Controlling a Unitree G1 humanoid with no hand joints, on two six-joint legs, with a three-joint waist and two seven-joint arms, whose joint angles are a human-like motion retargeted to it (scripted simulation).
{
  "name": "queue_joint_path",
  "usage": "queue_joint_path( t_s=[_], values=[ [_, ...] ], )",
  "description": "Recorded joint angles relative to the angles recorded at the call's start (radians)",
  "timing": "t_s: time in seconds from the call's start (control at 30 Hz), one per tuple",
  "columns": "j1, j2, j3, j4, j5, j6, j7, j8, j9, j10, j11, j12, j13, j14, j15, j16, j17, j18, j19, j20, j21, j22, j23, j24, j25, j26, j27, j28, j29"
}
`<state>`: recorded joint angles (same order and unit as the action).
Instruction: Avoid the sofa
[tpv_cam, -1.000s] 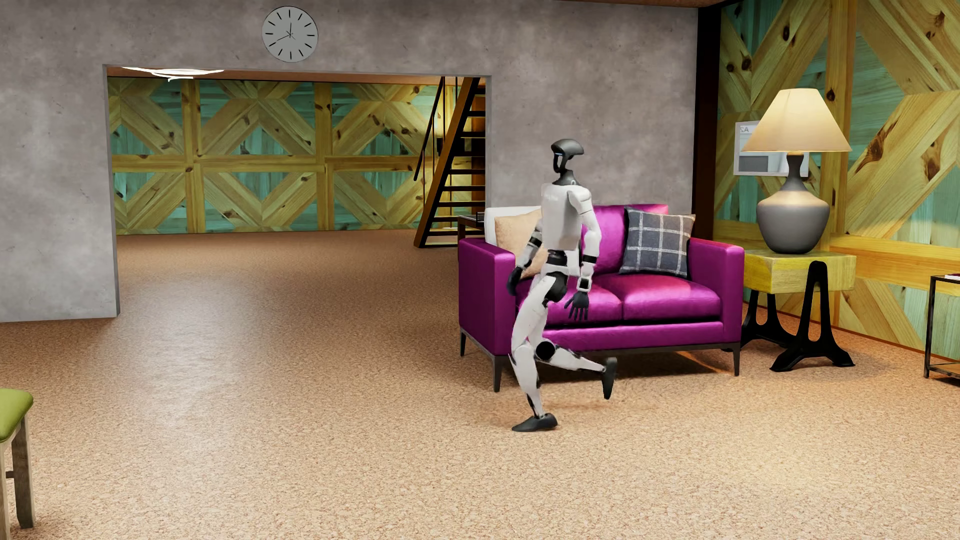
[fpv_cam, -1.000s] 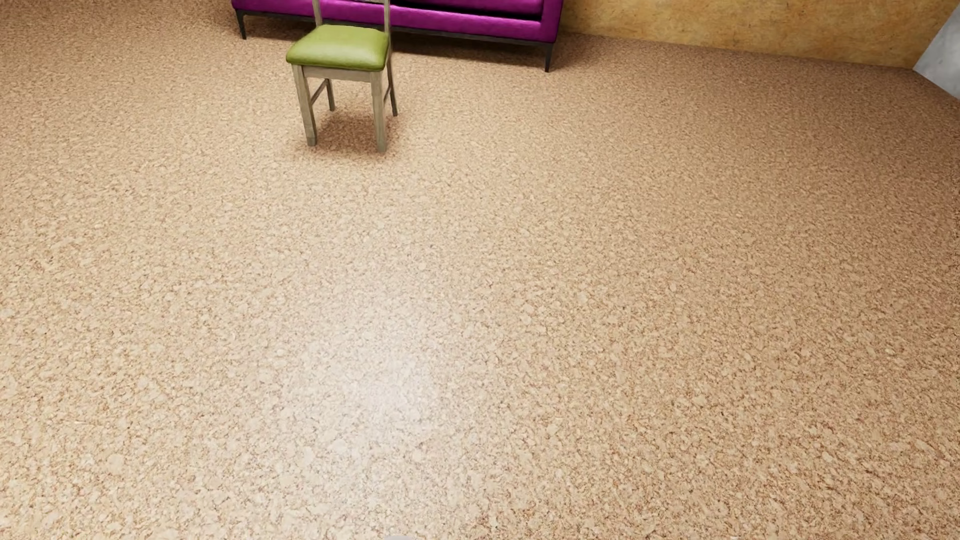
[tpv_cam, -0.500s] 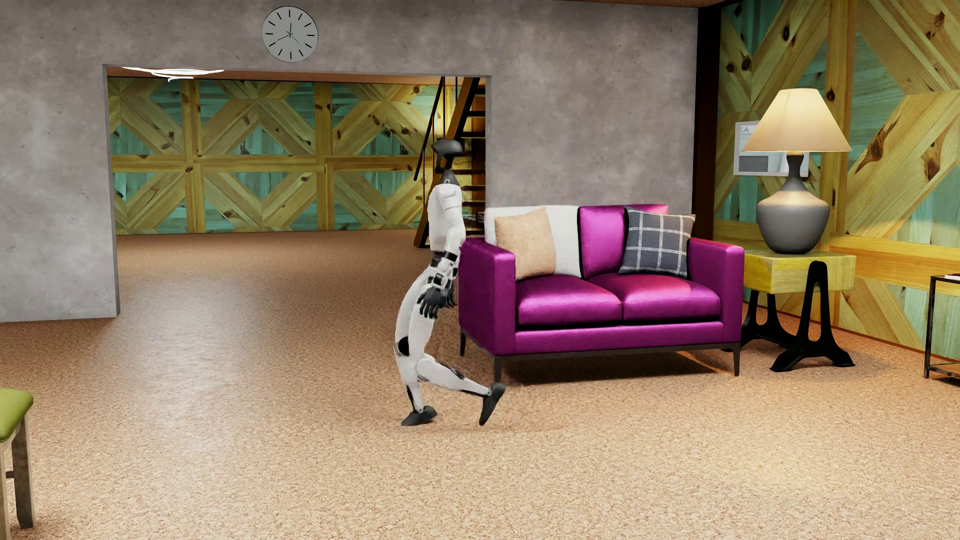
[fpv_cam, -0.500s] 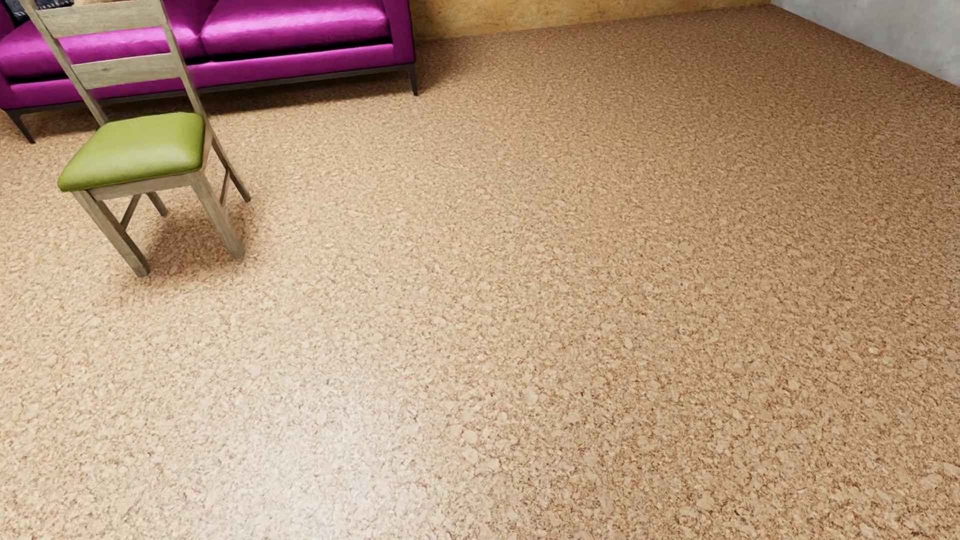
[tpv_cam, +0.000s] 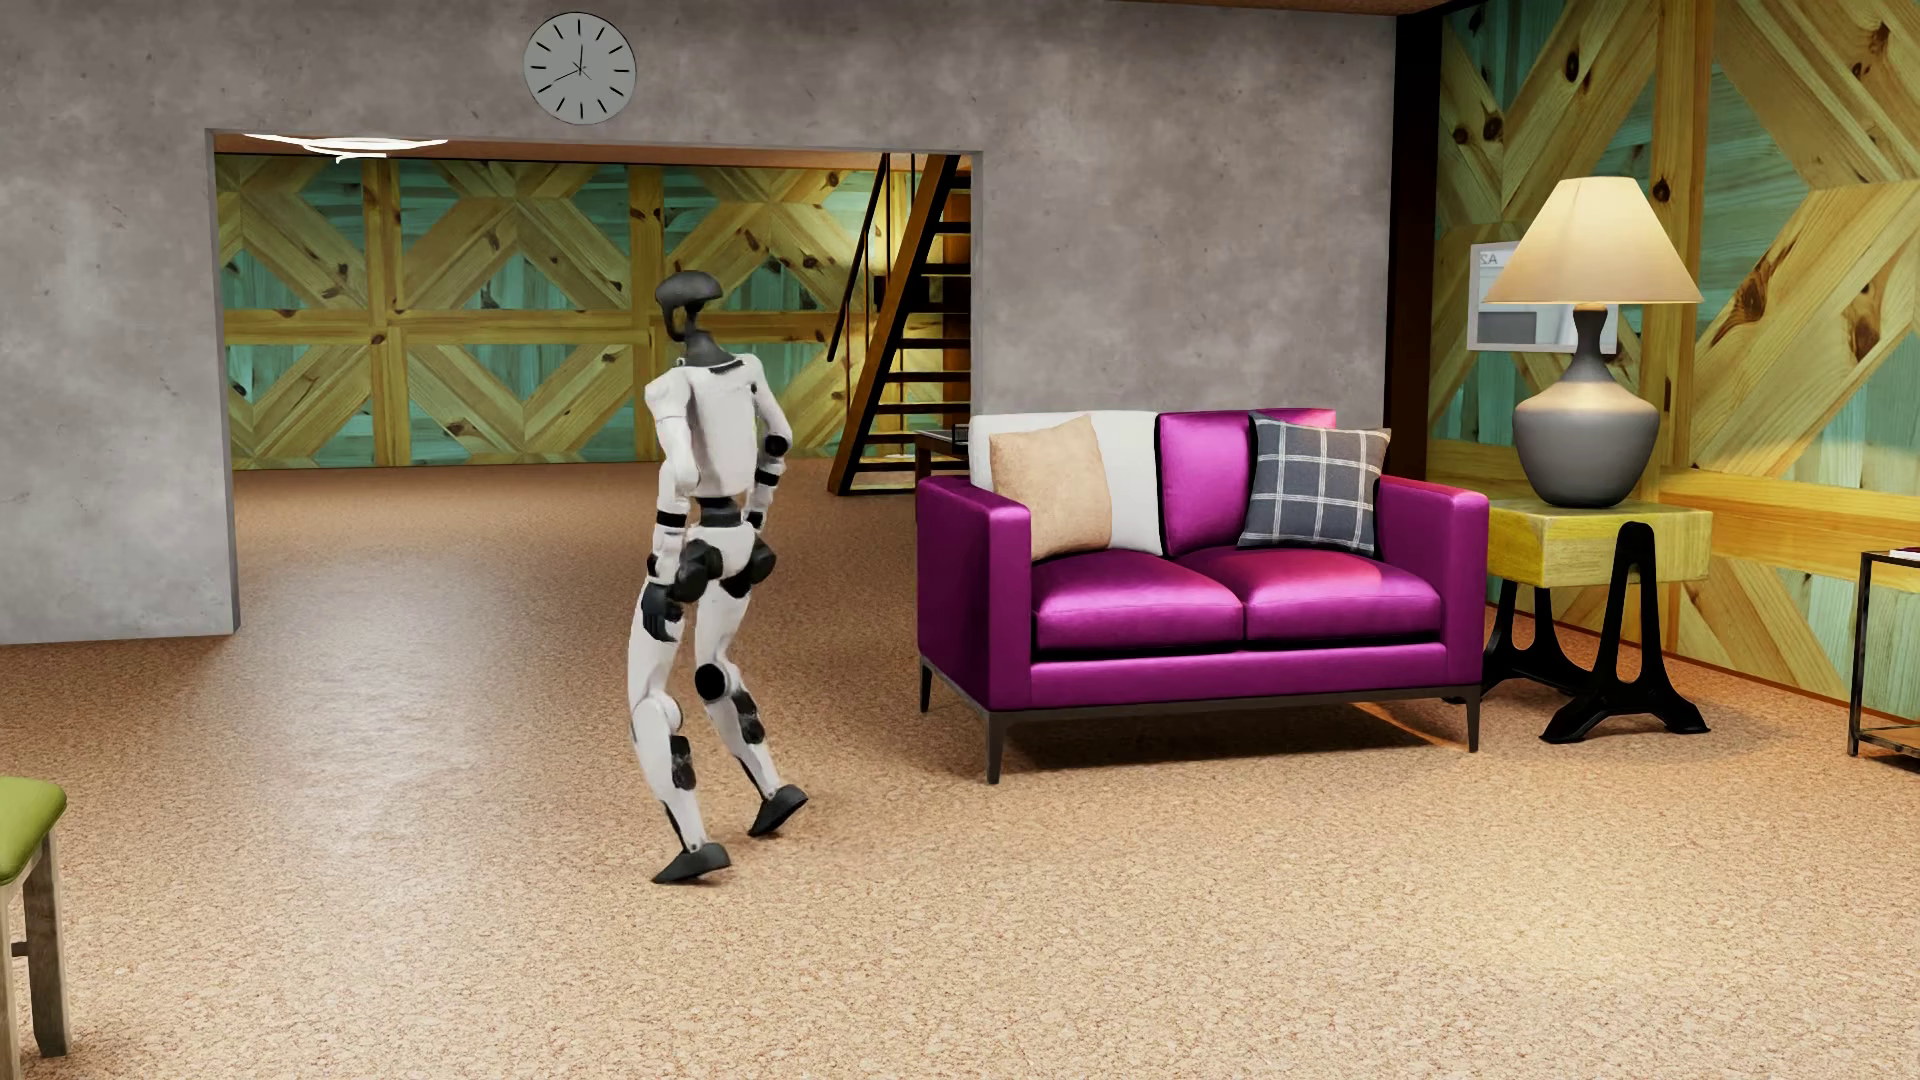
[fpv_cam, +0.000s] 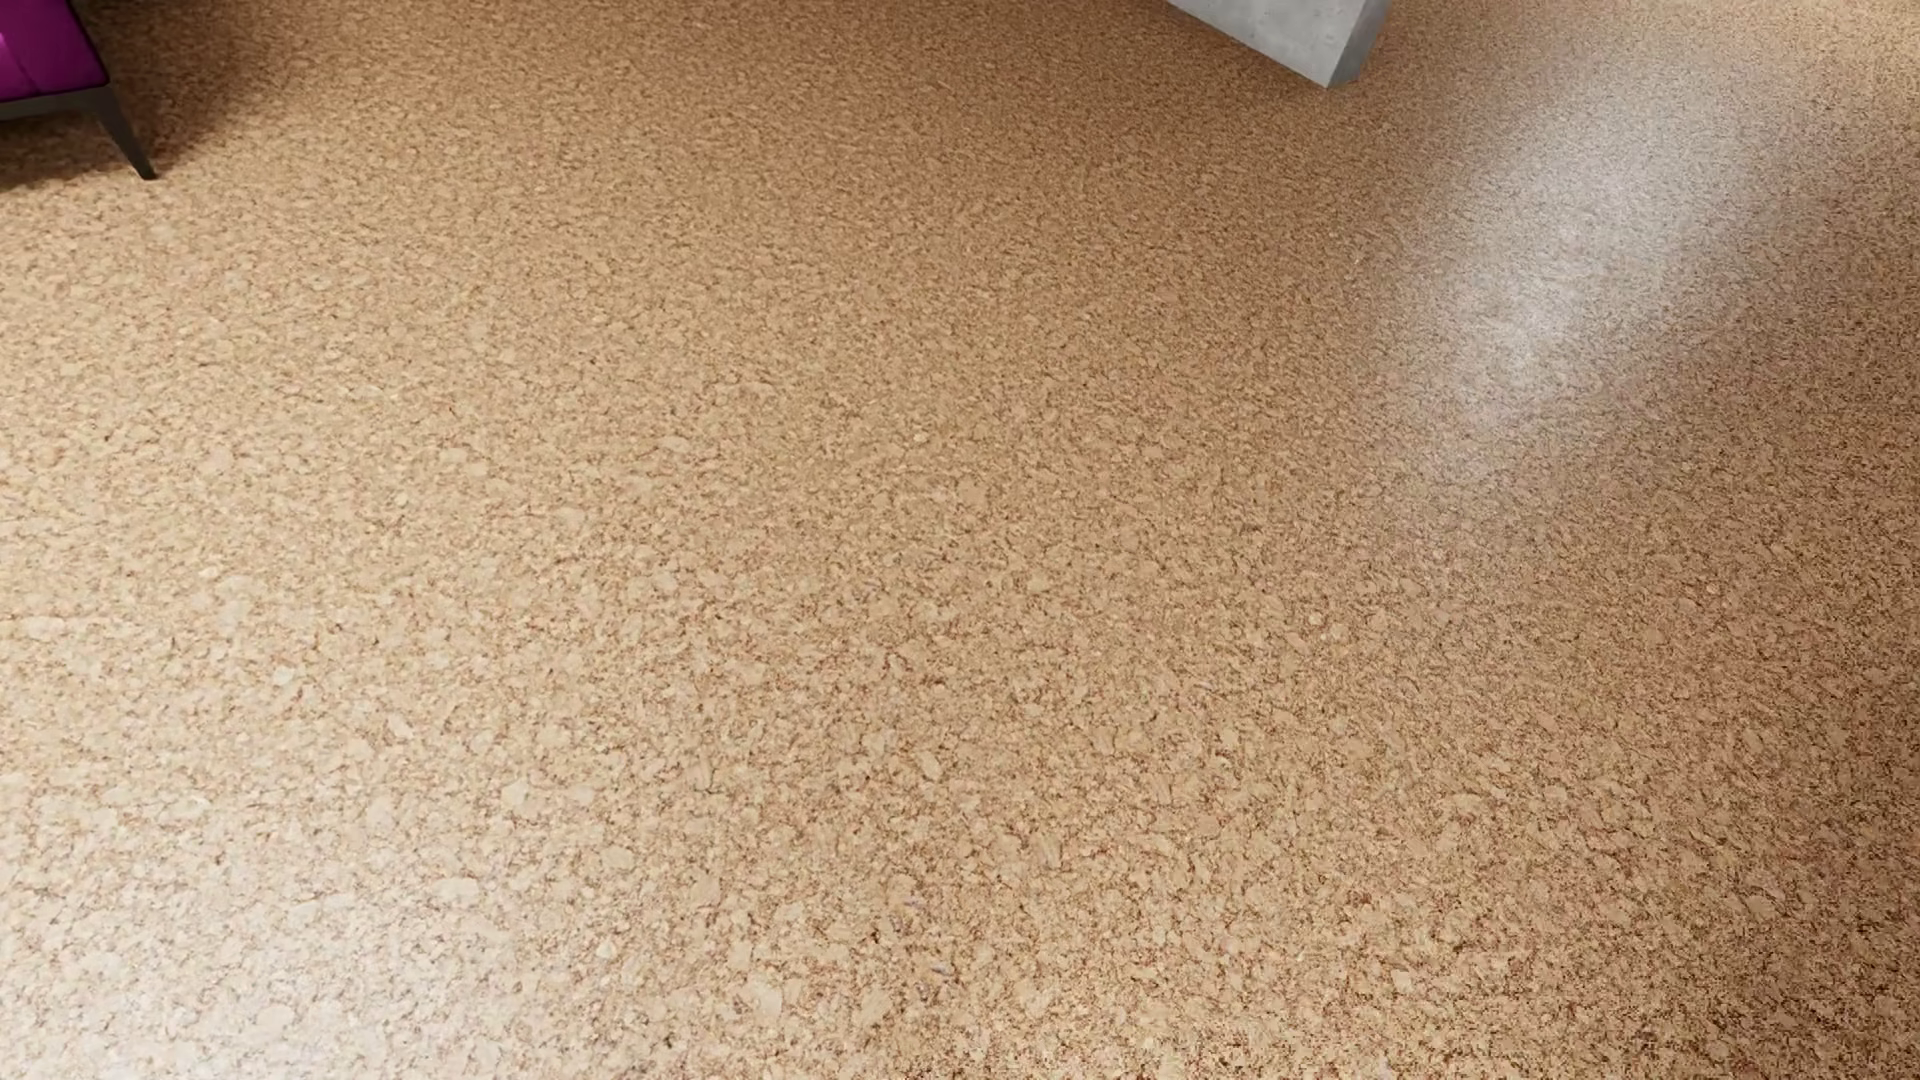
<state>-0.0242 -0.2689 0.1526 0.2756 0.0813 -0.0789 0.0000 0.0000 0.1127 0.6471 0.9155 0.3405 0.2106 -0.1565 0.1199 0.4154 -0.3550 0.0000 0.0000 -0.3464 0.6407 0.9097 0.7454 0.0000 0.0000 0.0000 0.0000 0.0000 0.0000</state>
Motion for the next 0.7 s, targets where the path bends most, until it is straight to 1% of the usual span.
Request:
queue_joint_path(
  t_s=[0.03,0.1,0.13,0.17,0.2,0.23,0.27,0.3,0.33,0.37,0.4,0.43,0.47,0.5,0.53,0.57,0.6,0.63,0.67,0.7],
  values=[
    [0.045,-0.052,-0.040,0.011,-0.028,0.010,0.000,0.000,-0.002,-0.008,-0.044,0.003,0.023,-0.029,-0.012,0.000,0.006,0.000,0.000,0.003,0.029,-0.034,0.035,0.000,0.000,0.000,0.000,0.000,0.000],
    [0.157,-0.145,-0.098,0.001,-0.078,0.029,0.000,0.000,-0.007,-0.037,-0.173,0.000,0.084,-0.082,-0.036,-0.010,0.002,0.000,0.000,0.014,0.031,-0.100,0.086,0.000,0.000,0.000,0.000,0.000,0.000],
    [0.210,-0.190,-0.126,-0.011,-0.084,0.043,0.000,0.000,-0.015,-0.059,-0.252,-0.009,0.110,-0.108,-0.067,-0.013,-0.007,0.000,0.000,0.009,0.045,-0.124,0.106,0.000,0.000,0.000,0.000,0.000,0.000],
    [0.251,-0.233,-0.158,-0.031,-0.098,0.046,0.000,0.000,-0.018,-0.078,-0.308,-0.020,0.130,-0.134,-0.134,-0.009,-0.016,0.000,0.000,0.010,0.084,-0.142,0.137,0.000,0.000,0.000,0.000,0.000,0.000],
    [0.291,-0.264,-0.185,-0.050,-0.108,0.054,0.000,0.000,-0.022,-0.088,-0.348,-0.043,0.158,-0.158,-0.212,-0.006,-0.026,0.000,0.000,0.010,0.088,-0.163,0.165,0.000,0.000,0.000,0.000,0.000,0.000],
    [0.312,-0.296,-0.232,-0.052,-0.129,0.066,0.000,0.000,-0.015,-0.081,-0.355,-0.075,0.177,-0.182,-0.210,0.001,-0.036,0.000,0.000,-0.018,0.118,-0.178,0.196,0.000,0.000,0.000,0.000,0.000,0.000],
    [0.332,-0.347,-0.275,-0.040,-0.141,0.083,0.000,0.000,-0.008,-0.064,-0.314,-0.103,0.204,-0.187,-0.054,0.011,-0.041,0.000,0.000,-0.022,0.107,-0.197,0.214,0.000,0.000,0.000,0.000,0.000,0.000],
    [0.374,-0.390,-0.309,-0.026,-0.134,0.105,0.000,0.000,0.010,-0.061,-0.221,-0.121,0.211,-0.153,0.076,0.015,-0.046,0.000,0.000,-0.027,0.142,-0.194,0.251,0.000,0.000,0.000,0.000,0.000,0.000],
    [0.399,-0.408,-0.326,-0.012,-0.108,0.126,0.000,0.000,0.015,-0.047,-0.159,-0.117,0.202,-0.078,0.109,0.014,-0.043,0.000,0.000,-0.003,0.171,-0.193,0.292,0.000,0.000,0.000,0.000,0.000,0.000],
    [0.375,-0.381,-0.340,0.011,-0.075,0.143,0.000,0.000,0.002,0.024,-0.140,-0.098,0.201,0.028,0.061,0.012,-0.044,0.000,0.000,0.010,0.200,-0.177,0.307,0.000,0.000,0.000,0.000,0.000,0.000],
    [0.299,-0.345,-0.326,0.005,-0.051,0.146,0.000,0.000,-0.016,0.117,-0.126,-0.083,0.214,0.126,-0.007,0.009,-0.039,0.000,0.000,-0.002,0.186,-0.150,0.305,0.000,0.000,0.000,0.000,0.000,0.000],
    [0.211,-0.298,-0.269,-0.019,-0.019,0.152,0.000,0.000,-0.022,0.257,-0.127,-0.077,0.226,0.135,-0.074,0.004,-0.038,0.000,0.000,-0.011,0.155,-0.125,0.275,0.000,0.000,0.000,0.000,0.000,0.000],
    [0.138,-0.211,-0.205,-0.033,0.028,0.164,0.000,0.000,0.000,0.412,-0.152,-0.066,0.210,0.094,-0.123,0.000,-0.039,0.000,0.000,-0.025,0.165,-0.115,0.246,0.000,0.000,0.000,0.000,0.000,0.000],
    [0.053,-0.102,-0.145,-0.054,0.076,0.167,0.000,0.000,0.019,0.550,-0.210,-0.043,0.173,0.035,-0.153,-0.004,-0.042,0.000,0.000,-0.038,0.182,-0.108,0.223,0.000,0.000,0.000,0.000,0.000,0.000],
    [-0.060,0.002,-0.098,-0.085,0.107,0.164,0.000,0.000,0.022,0.633,-0.269,-0.014,0.130,-0.042,-0.202,-0.010,-0.044,0.000,0.000,-0.054,0.174,-0.094,0.185,0.000,0.000,0.000,0.000,0.000,0.000],
    [-0.156,0.121,-0.048,-0.117,0.126,0.161,0.000,0.000,0.035,0.641,-0.336,0.011,0.094,-0.099,-0.264,-0.008,-0.048,0.000,0.000,-0.085,0.120,-0.085,0.133,0.000,0.000,0.000,0.000,0.000,0.000],
    [-0.276,0.204,0.004,-0.133,0.138,0.160,0.000,0.000,0.028,0.599,-0.384,0.033,0.056,-0.117,-0.320,-0.005,-0.051,0.000,0.000,-0.121,0.055,-0.068,0.079,0.000,0.000,0.000,0.000,0.000,0.000],
    [-0.332,0.312,0.062,-0.164,0.108,0.150,0.000,0.000,0.034,0.478,-0.422,0.065,0.025,-0.119,-0.377,-0.007,-0.059,0.000,0.000,-0.132,-0.004,-0.054,0.021,0.000,0.000,0.000,0.000,0.000,0.000],
    [-0.395,0.386,0.114,-0.165,0.094,0.150,0.000,0.000,0.025,0.337,-0.454,0.089,-0.009,-0.096,-0.432,-0.008,-0.069,0.000,0.000,-0.153,-0.083,-0.037,-0.048,0.000,0.000,0.000,0.000,0.000,0.000],
    [-0.434,0.463,0.152,-0.158,0.079,0.151,0.000,0.000,0.013,0.173,-0.481,0.114,-0.051,-0.054,-0.483,-0.011,-0.074,0.000,0.000,-0.161,-0.126,-0.025,-0.091,0.000,0.000,0.000,0.000,0.000,0.000]
  ],
)
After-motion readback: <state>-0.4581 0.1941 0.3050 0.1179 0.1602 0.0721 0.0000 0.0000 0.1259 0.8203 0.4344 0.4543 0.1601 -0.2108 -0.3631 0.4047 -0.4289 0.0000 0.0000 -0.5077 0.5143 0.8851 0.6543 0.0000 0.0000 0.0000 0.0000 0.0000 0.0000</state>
